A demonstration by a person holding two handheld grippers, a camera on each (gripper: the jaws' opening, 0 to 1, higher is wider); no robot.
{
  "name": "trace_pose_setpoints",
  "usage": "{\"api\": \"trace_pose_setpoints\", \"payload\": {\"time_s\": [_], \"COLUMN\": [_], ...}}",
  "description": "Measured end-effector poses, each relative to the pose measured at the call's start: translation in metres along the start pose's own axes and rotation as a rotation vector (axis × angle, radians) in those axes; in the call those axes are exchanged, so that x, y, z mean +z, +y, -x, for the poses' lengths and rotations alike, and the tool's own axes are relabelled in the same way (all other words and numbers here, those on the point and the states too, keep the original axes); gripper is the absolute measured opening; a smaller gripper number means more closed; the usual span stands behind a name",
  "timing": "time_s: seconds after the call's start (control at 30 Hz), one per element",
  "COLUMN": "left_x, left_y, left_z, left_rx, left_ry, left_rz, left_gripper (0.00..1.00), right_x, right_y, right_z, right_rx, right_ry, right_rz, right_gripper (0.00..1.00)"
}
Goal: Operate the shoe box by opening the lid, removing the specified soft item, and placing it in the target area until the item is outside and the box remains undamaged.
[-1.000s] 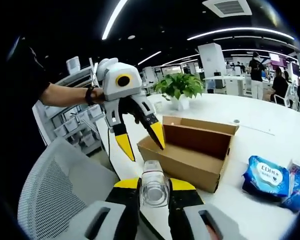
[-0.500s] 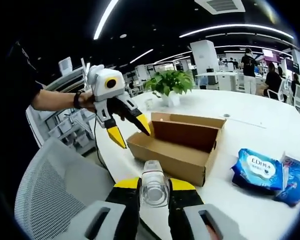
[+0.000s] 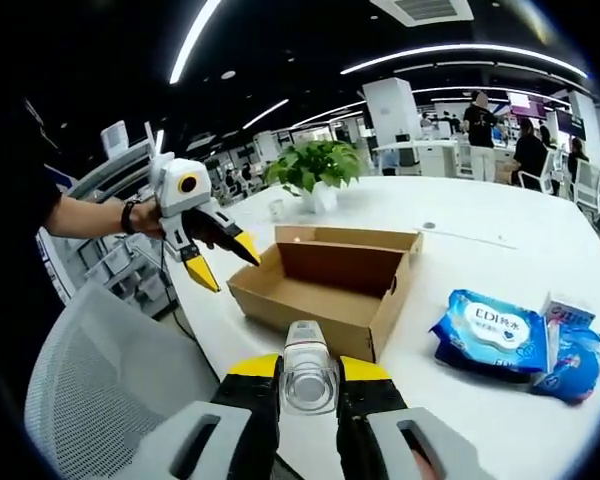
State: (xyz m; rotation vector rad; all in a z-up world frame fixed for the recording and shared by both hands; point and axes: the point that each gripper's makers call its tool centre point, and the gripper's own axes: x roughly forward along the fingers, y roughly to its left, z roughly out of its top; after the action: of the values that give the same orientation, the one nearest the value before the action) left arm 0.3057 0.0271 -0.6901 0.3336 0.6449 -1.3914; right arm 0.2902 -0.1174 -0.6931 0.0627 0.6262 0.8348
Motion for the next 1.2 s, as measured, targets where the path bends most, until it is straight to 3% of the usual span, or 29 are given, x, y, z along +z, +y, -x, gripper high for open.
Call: {"api": "trace_pose_setpoints", "payload": {"time_s": [0.5, 1.2], "left_x": [-0.015, -0.041], "left_y": [0.006, 0.010], "left_z": [0.013, 0.036], "left_rx": [0.081, 0.177], "left_ry": [-0.030, -0.047], "left_rz": [0.082, 0.174], "left_gripper": [0.38, 0.38], "right_x": [0.005, 0.026], "right_y": [-0.032, -0.098], "right_z": [0.012, 0.020], "right_rx": [-0.076, -0.194], "right_ry": [-0.007, -0.014], "right_rz": [-0.044, -0.088], "right_gripper": [0.16, 0.16]}}
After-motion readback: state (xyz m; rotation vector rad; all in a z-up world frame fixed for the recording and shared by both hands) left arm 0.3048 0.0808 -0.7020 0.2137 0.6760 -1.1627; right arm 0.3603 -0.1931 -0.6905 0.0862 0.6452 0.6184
